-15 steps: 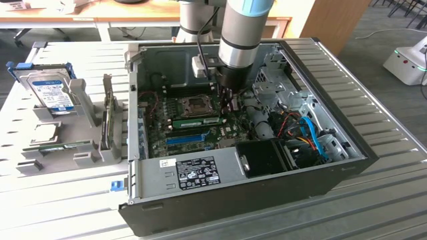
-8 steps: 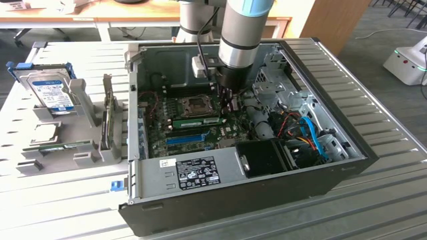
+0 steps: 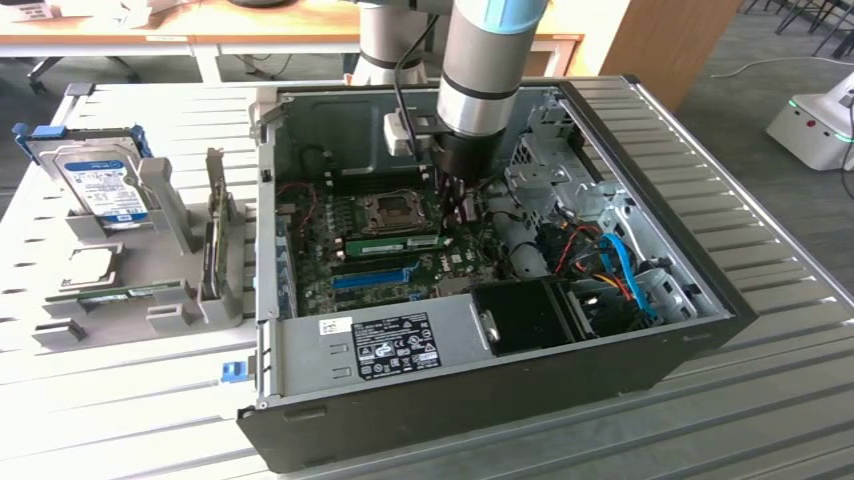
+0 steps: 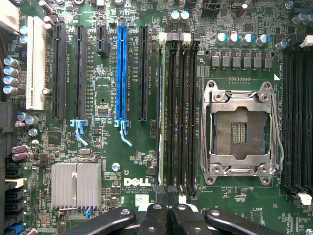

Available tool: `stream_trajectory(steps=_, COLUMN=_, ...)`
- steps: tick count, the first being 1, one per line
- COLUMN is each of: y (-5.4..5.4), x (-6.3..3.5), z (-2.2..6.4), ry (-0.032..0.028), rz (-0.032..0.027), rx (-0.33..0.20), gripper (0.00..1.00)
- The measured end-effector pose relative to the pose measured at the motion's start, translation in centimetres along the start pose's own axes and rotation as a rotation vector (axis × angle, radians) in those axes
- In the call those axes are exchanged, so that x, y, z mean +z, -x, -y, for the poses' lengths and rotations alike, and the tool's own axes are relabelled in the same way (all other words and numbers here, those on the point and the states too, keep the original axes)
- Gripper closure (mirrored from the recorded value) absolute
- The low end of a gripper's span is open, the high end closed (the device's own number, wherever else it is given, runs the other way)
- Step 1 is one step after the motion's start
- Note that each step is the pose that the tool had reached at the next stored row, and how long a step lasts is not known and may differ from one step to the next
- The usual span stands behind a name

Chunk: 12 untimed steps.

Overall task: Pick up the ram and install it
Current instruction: 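Press down the ram until it locks into place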

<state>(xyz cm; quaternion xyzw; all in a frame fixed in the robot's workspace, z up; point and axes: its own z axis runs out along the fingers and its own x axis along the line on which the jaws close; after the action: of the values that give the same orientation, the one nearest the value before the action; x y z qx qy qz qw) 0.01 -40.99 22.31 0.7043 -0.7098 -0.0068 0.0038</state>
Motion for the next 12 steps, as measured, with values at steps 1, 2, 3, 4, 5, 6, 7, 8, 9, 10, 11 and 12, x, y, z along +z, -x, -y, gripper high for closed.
stream_trajectory(steps=1, y=0.0, x=0.0, z=0.0, ry=0.0, rz=0.0, rx=0.0, gripper=0.89)
stream_trajectory(steps=2, y=0.0, x=0.0, z=0.0, ry=0.0, rz=0.0001, rx=0.0, gripper=0.89)
stream_trajectory(steps=3, y=0.0, x=0.0, z=0.0, ry=0.0, rz=0.0001, rx=0.0, gripper=0.89)
stream_trajectory(steps=4, y=0.0, x=0.0, z=0.0, ry=0.0, rz=0.0002, rx=0.0, gripper=0.89)
stream_trajectory(steps=5, y=0.0, x=-0.02, z=0.0, ry=-0.0001, rz=0.0005, rx=0.0, gripper=0.89)
stream_trajectory(steps=6, y=0.0, x=-0.09, z=0.0, ry=-0.0002, rz=0.0012, rx=0.0, gripper=0.89)
stream_trajectory(steps=7, y=0.0, x=-0.24, z=0.0, ry=-0.0001, rz=0.0008, rx=0.0, gripper=0.89)
stream_trajectory(steps=8, y=0.0, x=-0.41, z=-0.01, ry=0.0, rz=0.0002, rx=0.0, gripper=0.89)
stream_trajectory(steps=9, y=0.0, x=-0.57, z=-0.01, ry=0.0, rz=0.0003, rx=0.0, gripper=0.89)
stream_trajectory(steps=10, y=0.0, x=-0.75, z=-0.01, ry=-0.0001, rz=0.0003, rx=0.0, gripper=0.89)
stream_trajectory(steps=11, y=0.0, x=-0.96, z=-0.02, ry=0.0, rz=0.0003, rx=0.0, gripper=0.89)
stream_trajectory(steps=12, y=0.0, x=-1.16, z=-0.02, ry=0.0, rz=0.0002, rx=0.0, gripper=0.89)
